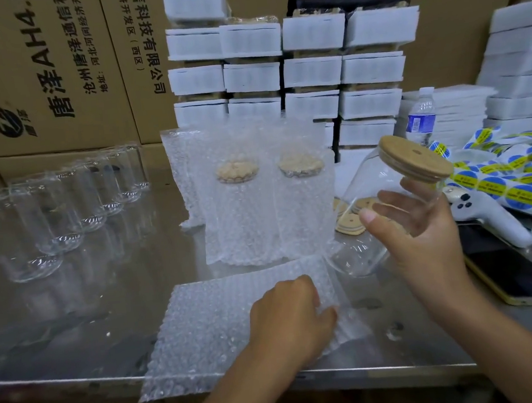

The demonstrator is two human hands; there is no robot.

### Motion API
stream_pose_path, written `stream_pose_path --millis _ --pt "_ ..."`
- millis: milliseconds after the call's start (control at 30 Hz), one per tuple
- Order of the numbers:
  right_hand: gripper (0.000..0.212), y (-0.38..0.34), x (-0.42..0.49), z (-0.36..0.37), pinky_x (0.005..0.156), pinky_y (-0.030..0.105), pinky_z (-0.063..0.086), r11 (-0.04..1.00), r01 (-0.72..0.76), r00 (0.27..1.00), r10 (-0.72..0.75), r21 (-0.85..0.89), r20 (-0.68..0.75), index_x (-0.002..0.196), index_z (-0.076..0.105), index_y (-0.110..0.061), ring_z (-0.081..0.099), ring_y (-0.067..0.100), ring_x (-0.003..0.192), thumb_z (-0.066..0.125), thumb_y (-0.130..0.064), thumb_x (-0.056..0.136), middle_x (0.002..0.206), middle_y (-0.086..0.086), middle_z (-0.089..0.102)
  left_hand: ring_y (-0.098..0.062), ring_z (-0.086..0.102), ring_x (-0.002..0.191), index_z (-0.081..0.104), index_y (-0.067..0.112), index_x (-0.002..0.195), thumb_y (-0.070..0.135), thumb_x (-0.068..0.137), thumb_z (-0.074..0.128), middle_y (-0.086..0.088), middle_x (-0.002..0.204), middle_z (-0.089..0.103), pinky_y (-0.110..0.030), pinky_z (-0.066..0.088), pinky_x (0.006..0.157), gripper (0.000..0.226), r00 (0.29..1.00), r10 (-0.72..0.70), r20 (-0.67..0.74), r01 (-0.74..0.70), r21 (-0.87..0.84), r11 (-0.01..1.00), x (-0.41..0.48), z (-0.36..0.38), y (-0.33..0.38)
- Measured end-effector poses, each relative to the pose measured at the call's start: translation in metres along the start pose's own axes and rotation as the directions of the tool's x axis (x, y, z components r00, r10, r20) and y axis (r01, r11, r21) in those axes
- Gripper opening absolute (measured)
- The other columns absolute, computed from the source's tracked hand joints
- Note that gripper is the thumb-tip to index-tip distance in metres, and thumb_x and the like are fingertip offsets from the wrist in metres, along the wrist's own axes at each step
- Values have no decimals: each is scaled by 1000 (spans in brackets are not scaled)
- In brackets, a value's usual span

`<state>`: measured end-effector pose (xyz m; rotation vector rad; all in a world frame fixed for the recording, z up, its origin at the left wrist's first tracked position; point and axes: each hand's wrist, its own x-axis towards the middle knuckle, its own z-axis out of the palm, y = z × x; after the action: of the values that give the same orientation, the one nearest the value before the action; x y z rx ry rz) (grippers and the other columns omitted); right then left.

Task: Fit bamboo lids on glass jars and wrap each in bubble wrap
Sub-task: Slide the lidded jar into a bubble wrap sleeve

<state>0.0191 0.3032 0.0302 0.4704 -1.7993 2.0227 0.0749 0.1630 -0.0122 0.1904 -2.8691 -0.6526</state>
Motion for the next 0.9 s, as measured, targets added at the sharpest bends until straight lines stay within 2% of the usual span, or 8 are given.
stream_pose_path --millis 100,233,400,467,567,667,800,900 --pt "70 -3 0 -3 81 27 54 997 -32 999 32 76 3 108 47 -31 66 13 101 76 -46 46 113 2 63 -15 58 75 53 31 76 45 87 59 9 70 53 -28 39 62 19 1000 -23 -7 22 -115 993 0 -2 -6" --pt "77 -9 0 -5 63 14 52 987 -39 999 40 158 -3 114 46 -20 68 -1 82 75 -41 46 108 4 63 -8 55 56 58 29 69 36 88 61 11 53 55 -27 46 59 21 998 -42 -52 23 -332 943 -1 -3 -13" --pt "68 -10 -1 -3 83 35 54 972 -108 994 109 209 7 110 48 -20 70 5 75 72 -38 50 99 3 68 1 47 43 62 24 70 29 89 64 14 46 50 -10 34 45 20 989 -111 -97 31 -598 801 -3 -7 -16" --pt "71 -8 -2 -2 81 32 54 975 -122 992 121 187 17 115 48 -18 70 4 75 72 -38 51 98 1 69 2 45 43 64 22 72 29 89 63 11 51 51 -9 34 45 18 985 -131 -108 22 -683 730 -4 -12 -15" --pt "81 -5 -3 -3 73 20 52 981 -143 989 135 132 66 121 48 -18 68 5 89 73 -41 48 109 4 68 2 48 49 65 19 76 28 90 62 9 59 56 -8 38 49 17 976 -158 -150 -11 -759 651 -5 -21 -14" --pt "83 -6 -6 -2 66 11 50 985 -147 983 136 86 127 120 49 -20 68 5 93 75 -42 44 111 2 67 2 51 59 66 18 75 25 90 62 12 63 58 -6 40 58 17 965 -159 -210 -71 -790 609 -6 -27 -14" --pt "78 -7 -10 5 68 12 51 984 -147 974 127 98 187 115 50 -21 68 5 92 77 -42 44 110 3 67 6 56 71 66 20 77 27 91 61 18 72 63 -2 39 66 16 953 -128 -275 -144 -782 606 -10 -31 -12" --pt "79 -8 -11 11 73 18 53 985 -136 979 117 106 169 112 51 -23 68 10 97 78 -45 42 110 5 67 8 59 90 67 29 88 42 88 57 23 90 67 -2 42 74 16 953 -108 -284 -175 -802 571 -14 -32 -11"
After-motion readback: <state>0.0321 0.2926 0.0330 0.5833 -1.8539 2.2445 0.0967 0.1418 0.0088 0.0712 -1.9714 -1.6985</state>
